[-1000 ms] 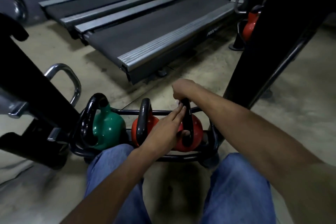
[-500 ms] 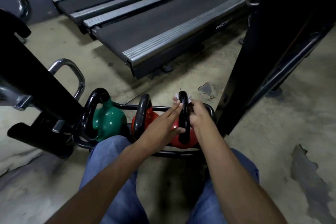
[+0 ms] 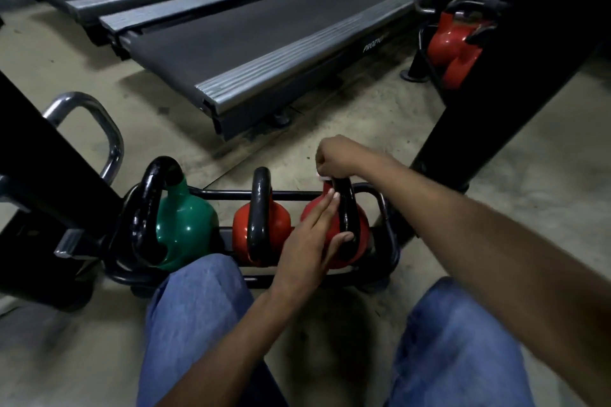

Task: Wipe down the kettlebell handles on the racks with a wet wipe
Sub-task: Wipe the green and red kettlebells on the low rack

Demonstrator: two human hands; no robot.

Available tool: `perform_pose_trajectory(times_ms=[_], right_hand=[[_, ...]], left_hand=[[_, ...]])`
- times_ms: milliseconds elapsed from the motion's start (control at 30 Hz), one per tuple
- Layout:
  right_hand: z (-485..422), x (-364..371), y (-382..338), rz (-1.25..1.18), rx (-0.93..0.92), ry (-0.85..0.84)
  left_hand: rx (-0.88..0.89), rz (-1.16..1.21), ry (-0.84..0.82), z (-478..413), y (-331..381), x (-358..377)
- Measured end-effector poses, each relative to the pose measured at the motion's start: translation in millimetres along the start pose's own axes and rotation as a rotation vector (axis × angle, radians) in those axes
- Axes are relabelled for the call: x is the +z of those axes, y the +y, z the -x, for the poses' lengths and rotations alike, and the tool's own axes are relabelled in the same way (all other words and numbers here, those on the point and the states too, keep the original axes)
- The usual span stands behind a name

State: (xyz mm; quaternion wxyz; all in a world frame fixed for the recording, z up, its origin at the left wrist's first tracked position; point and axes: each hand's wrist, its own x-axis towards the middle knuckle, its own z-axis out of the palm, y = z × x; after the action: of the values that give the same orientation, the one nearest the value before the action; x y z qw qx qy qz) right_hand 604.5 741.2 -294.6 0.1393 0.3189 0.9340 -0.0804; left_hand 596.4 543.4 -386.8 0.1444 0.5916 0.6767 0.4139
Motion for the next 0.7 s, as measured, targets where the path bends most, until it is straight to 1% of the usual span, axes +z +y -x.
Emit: perform_pose_trajectory(times_ms=[67,133,167,233,367,433,500,567,600,633,700], right_hand=[[-3.9,-1.7,-15.8,0.277,-0.078,-0.125],[-4.7,0.6,-27.0,0.462,-0.126,-0.153],[-4.6,0.4,-30.0,0.502,-0.133,-0.146],[-6.4,0.1,-31.6,0.508,-0.097,-0.113],[-10.9,1.4,-31.5,0.468,0.031,0.002],[-13.0,1.3,-34.0,0.446,0.064,0.018],[-14.1,0.7,-39.8,0.493,-0.001,-0.044],[-14.3,0.6,-44.8,0.588,-0.098,-0.141],[-13.6,1.4,-45.1,0.624,-0.130,-0.154],[-12.8,2.1,-44.2,0.637,-0.135,-0.134],[-10.2,0.5,-37.1,0.563,-0.082,-0.035]], left_hand=[[0.015,0.057,-0.006,-0.5,-2.7,-2.6],[0.026,0.092,-0.015,-2.5,-6.9,-6.2],[0.031,0.098,-0.019,-4.4,-9.0,-8.0],[0.039,0.103,-0.043,-7.4,-12.0,-11.0],[0.055,0.128,-0.071,-8.5,-15.2,-13.1],[0.062,0.132,-0.083,-6.6,-17.3,-12.7],[0.066,0.135,-0.086,-5.2,-19.7,-12.4],[0.071,0.142,-0.080,-5.5,-21.5,-12.1],[0.070,0.143,-0.080,-5.7,-21.4,-12.1],[0.064,0.144,-0.083,-6.1,-21.2,-12.2],[0.059,0.144,-0.087,-6.2,-20.4,-12.4]])
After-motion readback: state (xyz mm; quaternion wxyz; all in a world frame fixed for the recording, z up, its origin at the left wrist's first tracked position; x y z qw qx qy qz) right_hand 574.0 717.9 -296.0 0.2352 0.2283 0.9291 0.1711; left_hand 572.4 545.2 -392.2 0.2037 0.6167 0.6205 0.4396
